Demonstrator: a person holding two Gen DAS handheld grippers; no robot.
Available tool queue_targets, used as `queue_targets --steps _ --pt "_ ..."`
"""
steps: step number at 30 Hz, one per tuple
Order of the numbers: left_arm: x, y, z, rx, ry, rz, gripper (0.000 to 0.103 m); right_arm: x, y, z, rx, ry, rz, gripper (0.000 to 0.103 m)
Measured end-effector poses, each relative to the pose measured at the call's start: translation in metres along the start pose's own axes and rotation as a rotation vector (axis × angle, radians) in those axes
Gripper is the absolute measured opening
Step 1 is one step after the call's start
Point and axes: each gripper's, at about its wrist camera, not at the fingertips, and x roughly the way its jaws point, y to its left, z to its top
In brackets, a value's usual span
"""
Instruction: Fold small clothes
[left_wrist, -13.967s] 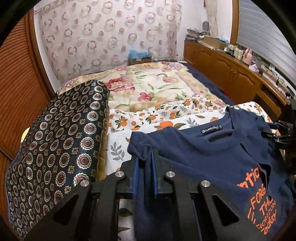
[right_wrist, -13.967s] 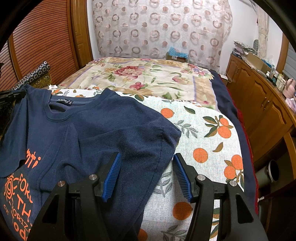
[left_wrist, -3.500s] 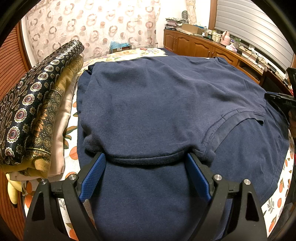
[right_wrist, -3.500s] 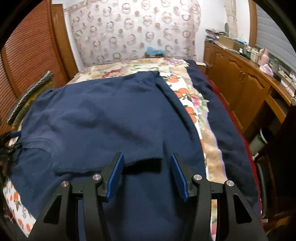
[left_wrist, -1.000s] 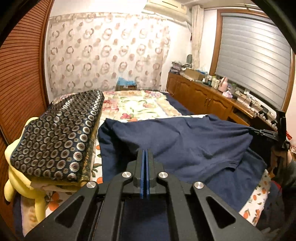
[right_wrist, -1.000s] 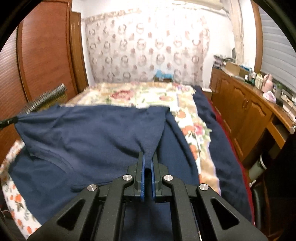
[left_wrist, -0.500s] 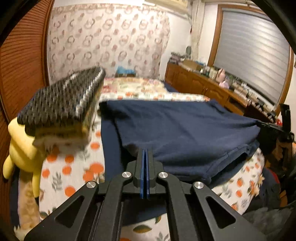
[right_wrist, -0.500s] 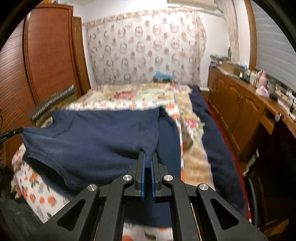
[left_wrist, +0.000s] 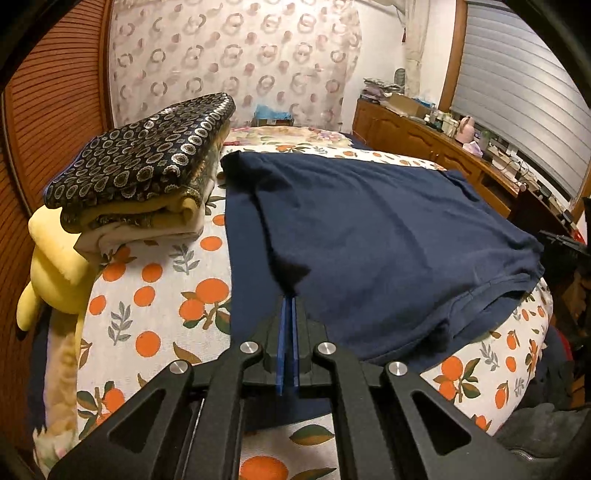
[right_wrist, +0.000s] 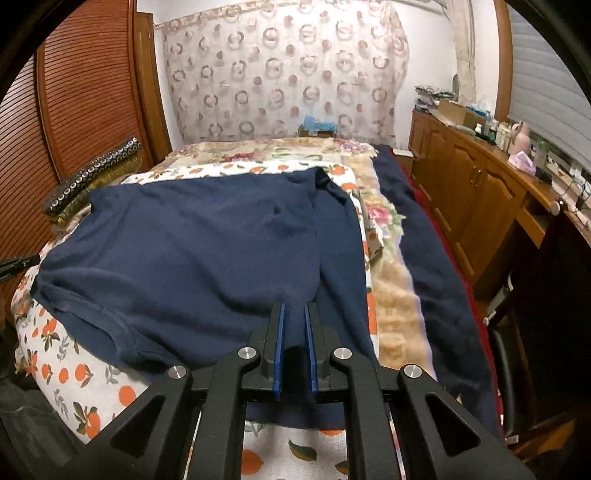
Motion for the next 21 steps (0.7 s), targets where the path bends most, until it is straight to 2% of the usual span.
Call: queue_targets --steps 1,3,7,9,10,13,15,17,21 --pt "0.000 0.000 0.000 0.005 0.000 0.002 0.011 -0.004 0.000 -0.002 -0.002 -0.008 -0.003 0.010" --pt "0.000 0.001 0.000 0.008 -0.007 -0.001 0.035 -0.008 -0.002 -0.010 -0.007 -0.022 -0.009 0.010" --pt "0.001 0.001 0.000 0.012 -0.003 0.000 0.052 -0.009 0.008 -0.014 -0.029 -0.043 0.005 0.012" --pt "0.001 0.002 -0.001 0.012 -0.004 0.002 0.076 -0.005 0.015 -0.016 -0.042 -0.044 0.019 0.014" --pt "0.002 0.002 -0.001 0.011 -0.003 0.001 0.079 -0.003 0.020 -0.016 -0.048 -0.042 0.030 0.016" --pt "0.005 0.003 -0.001 0.006 0.008 0.012 0.080 0.006 0.029 -0.016 -0.057 -0.040 0.060 0.026" --pt "0.007 0.005 -0.002 0.002 0.014 0.020 0.080 0.015 0.037 -0.016 -0.064 -0.028 0.084 0.047" --pt "0.009 0.006 -0.003 0.000 0.019 0.027 0.080 0.026 0.044 -0.016 -0.070 -0.013 0.104 0.052" --pt "0.012 0.007 -0.006 0.001 0.021 0.039 0.080 0.048 0.058 -0.018 -0.088 0.032 0.144 0.053"
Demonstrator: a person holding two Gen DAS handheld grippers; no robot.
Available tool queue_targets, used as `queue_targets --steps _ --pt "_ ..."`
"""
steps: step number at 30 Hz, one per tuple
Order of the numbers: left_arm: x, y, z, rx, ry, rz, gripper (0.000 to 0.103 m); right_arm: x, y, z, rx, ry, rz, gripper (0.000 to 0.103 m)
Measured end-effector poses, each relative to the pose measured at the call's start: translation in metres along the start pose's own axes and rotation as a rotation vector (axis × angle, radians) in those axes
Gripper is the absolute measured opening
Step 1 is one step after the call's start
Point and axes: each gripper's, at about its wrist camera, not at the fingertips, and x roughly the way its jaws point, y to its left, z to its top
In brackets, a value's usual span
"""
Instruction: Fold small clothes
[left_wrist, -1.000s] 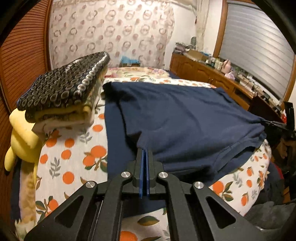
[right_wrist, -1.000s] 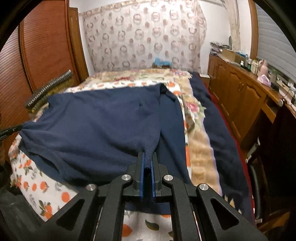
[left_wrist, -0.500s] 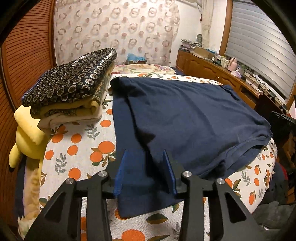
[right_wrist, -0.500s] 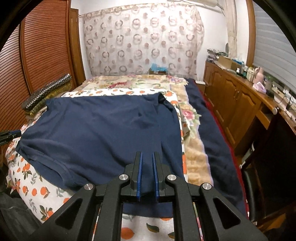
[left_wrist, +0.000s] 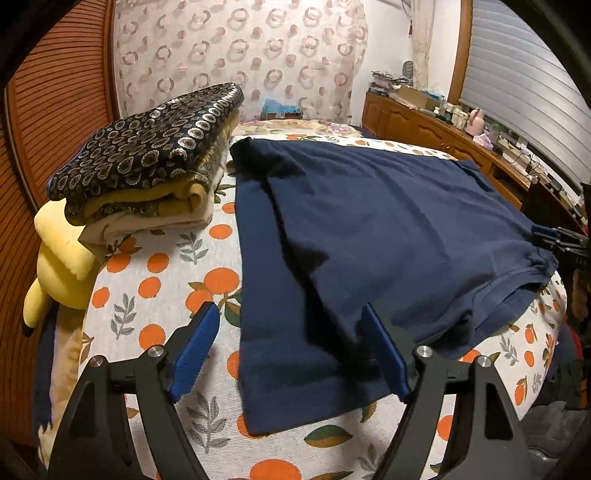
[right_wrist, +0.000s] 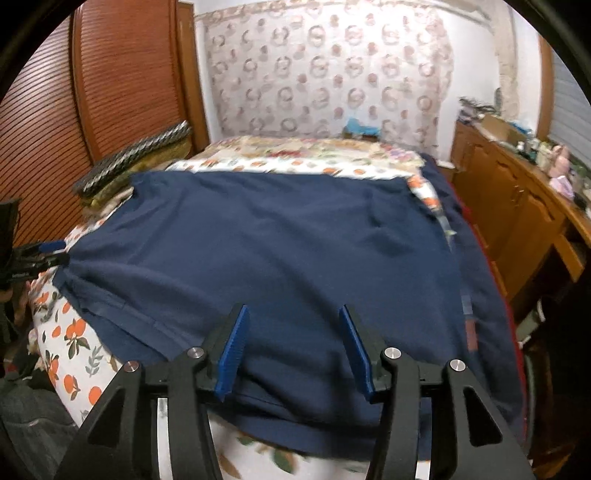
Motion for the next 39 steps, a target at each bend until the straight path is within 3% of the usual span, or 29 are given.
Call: queue_targets --steps 4,11,21,28,30,31,33,36,39 --pt "0.003 0.002 -0.001 -0.015 0.002 0.011 0.080 0.018 0.007 0.004 -0.012 0.032 0.019 0.053" --pt "0.011 0.010 -0.006 -0.074 0.025 -0.014 0.080 0.035 0.002 0.007 -0.017 0.080 -0.020 0.053" --pt "0.012 0.013 -0.008 -0.102 0.028 -0.038 0.080 0.038 0.025 0.009 -0.035 0.074 -0.080 0.074" --pt "0.011 0.007 -0.008 -0.113 0.032 -0.110 0.080 0.024 0.027 -0.007 -0.025 0.050 -0.096 0.078" --pt "0.010 0.003 -0.007 -0.095 0.030 -0.137 0.060 0.024 0.027 -0.008 -0.021 0.048 -0.109 0.081" --pt "0.011 0.001 -0.007 -0.084 0.035 -0.146 0.057 0.025 0.027 -0.007 -0.016 0.048 -0.111 0.082" --pt "0.012 -0.002 -0.005 -0.075 0.041 -0.151 0.039 0.025 0.026 -0.008 -0.013 0.049 -0.109 0.083" --pt "0.016 -0.002 -0.001 -0.079 0.050 -0.165 0.025 0.025 0.025 -0.009 -0.014 0.046 -0.109 0.083" --pt "0.018 -0.006 0.001 -0.062 0.055 -0.172 0.016 0.025 0.023 -0.009 -0.018 0.046 -0.100 0.083"
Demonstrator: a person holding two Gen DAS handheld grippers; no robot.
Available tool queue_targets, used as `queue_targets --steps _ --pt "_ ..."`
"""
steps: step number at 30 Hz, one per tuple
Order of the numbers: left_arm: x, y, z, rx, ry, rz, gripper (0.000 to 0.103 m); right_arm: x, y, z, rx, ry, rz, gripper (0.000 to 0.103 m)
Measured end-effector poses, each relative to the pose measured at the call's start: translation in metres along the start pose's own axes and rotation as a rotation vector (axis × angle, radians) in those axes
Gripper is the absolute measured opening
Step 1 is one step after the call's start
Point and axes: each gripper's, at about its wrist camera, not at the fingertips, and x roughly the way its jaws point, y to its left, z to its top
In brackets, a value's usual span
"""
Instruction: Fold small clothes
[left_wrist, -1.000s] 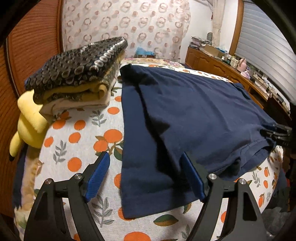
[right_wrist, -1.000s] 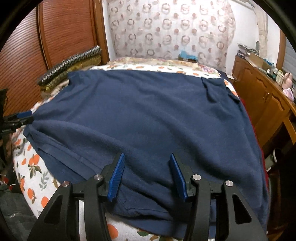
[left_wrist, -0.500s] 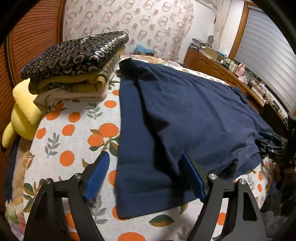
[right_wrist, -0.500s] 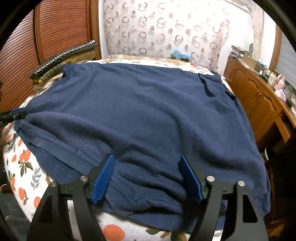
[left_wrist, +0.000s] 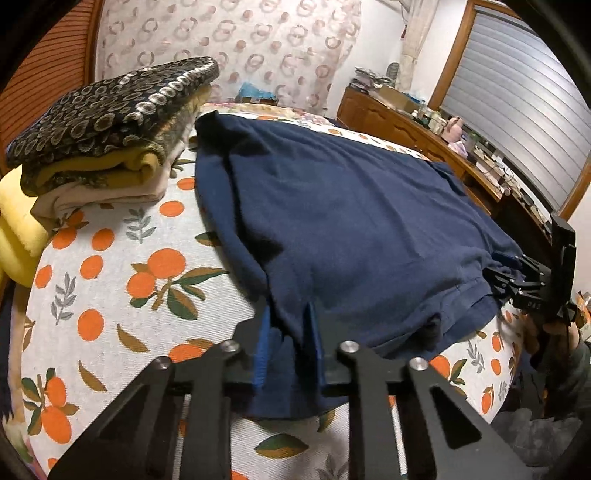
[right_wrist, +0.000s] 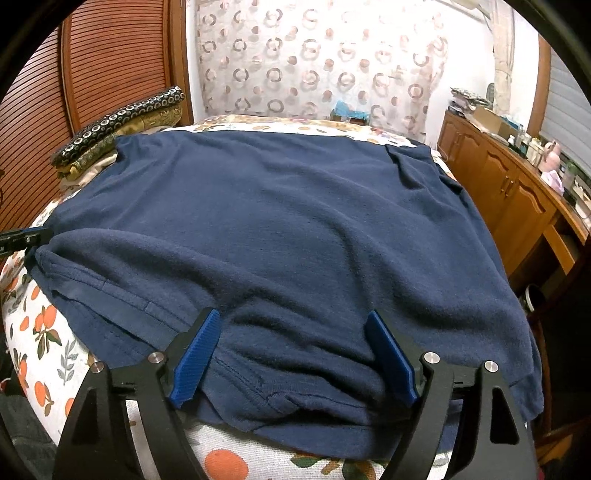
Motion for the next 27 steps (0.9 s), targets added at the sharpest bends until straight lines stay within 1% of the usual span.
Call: queue_targets --steps 3,6,11,13,15,16,19,27 --pt "-0.001 -0.003 0.001 0.009 -0.012 -0.008 0.010 0.000 -0.001 0.000 -0.005 0.000 0.004 0.083" --pt "-0.010 -0.010 0.005 0.013 -0.059 -0.036 0.010 -0.001 -0.004 -0.001 -0.006 -0.001 0.005 0.083" --pt "-0.026 -0.028 0.027 0.038 -0.136 -0.079 0.009 -0.002 -0.009 -0.001 0.001 0.002 0.008 0.083" --pt "-0.030 -0.040 0.039 0.059 -0.160 -0.099 0.009 -0.005 -0.016 -0.002 0.019 -0.003 0.033 0.083" --pt "-0.030 -0.049 0.048 0.075 -0.174 -0.116 0.009 -0.010 -0.023 -0.004 0.042 -0.009 0.086 0.083" --pt "-0.030 -0.055 0.053 0.086 -0.180 -0.130 0.009 -0.012 -0.026 -0.004 0.047 -0.012 0.089 0.083" --pt "-0.025 -0.070 0.066 0.113 -0.191 -0.163 0.009 -0.016 -0.033 -0.006 0.032 -0.008 0.016 0.083" --pt "-0.015 -0.119 0.092 0.201 -0.201 -0.235 0.009 -0.029 -0.054 -0.010 0.074 -0.009 -0.086 0.083"
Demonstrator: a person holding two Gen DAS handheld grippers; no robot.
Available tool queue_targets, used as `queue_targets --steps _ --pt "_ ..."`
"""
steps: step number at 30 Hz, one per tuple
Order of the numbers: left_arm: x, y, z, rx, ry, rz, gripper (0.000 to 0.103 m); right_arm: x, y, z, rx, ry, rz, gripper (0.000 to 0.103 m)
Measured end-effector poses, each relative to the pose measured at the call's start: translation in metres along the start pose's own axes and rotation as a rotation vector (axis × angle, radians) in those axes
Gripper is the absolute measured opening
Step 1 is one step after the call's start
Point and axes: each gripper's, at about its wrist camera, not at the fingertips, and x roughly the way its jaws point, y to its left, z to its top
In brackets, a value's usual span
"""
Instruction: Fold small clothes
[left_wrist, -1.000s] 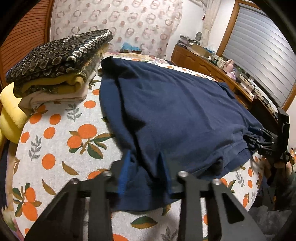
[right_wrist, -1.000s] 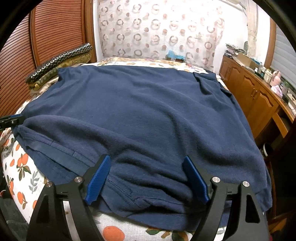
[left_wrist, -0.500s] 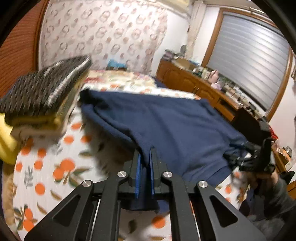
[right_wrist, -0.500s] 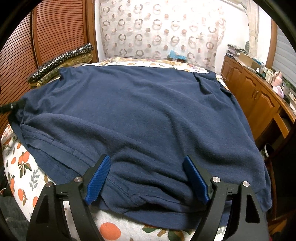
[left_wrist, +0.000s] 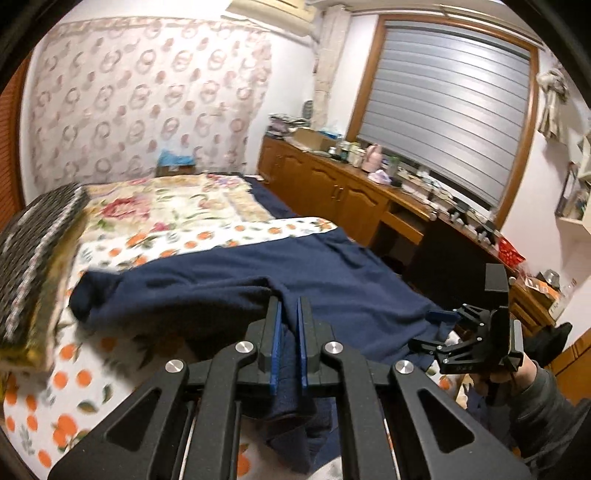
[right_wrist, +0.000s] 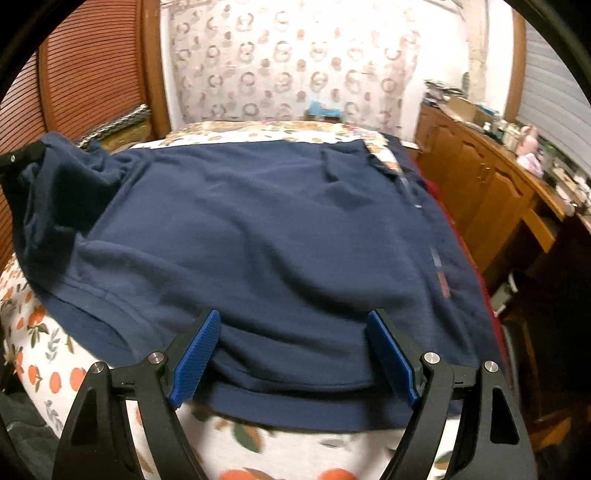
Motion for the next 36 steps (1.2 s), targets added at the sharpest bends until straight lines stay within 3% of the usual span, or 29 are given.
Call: queue_targets --steps 7,15,25,29,31,32,33,36 --pt "0.024 -0.023 0.015 0.039 0.012 -0.041 0.008 -0.003 0.016 -0.001 -0.057 0.031 -0.108 0.083" --pt "0.048 -0.055 0.040 0.078 0.026 -0.097 0.008 -0.003 0.005 -0.010 0.017 0.031 -0.005 0.083" --pt "0.071 -0.125 0.079 0.166 0.030 -0.221 0.008 -0.050 -0.034 -0.004 0.087 -0.075 -0.009 0.083" --pt "0.089 -0.137 0.081 0.182 0.069 -0.190 0.008 -0.067 -0.039 -0.008 0.103 -0.119 -0.045 0.082" --pt "0.092 -0.132 0.077 0.179 0.084 -0.189 0.020 -0.070 -0.041 -0.010 0.111 -0.126 -0.046 0.082" --pt "0.092 -0.128 0.075 0.173 0.090 -0.188 0.037 -0.070 -0.040 -0.010 0.111 -0.127 -0.046 0.082" --pt "0.092 -0.124 0.073 0.167 0.095 -0.180 0.045 -0.067 -0.037 -0.010 0.109 -0.127 -0.045 0.082" --pt "0.085 -0.105 0.064 0.162 0.095 -0.124 0.058 -0.062 -0.035 -0.009 0.096 -0.126 -0.029 0.082"
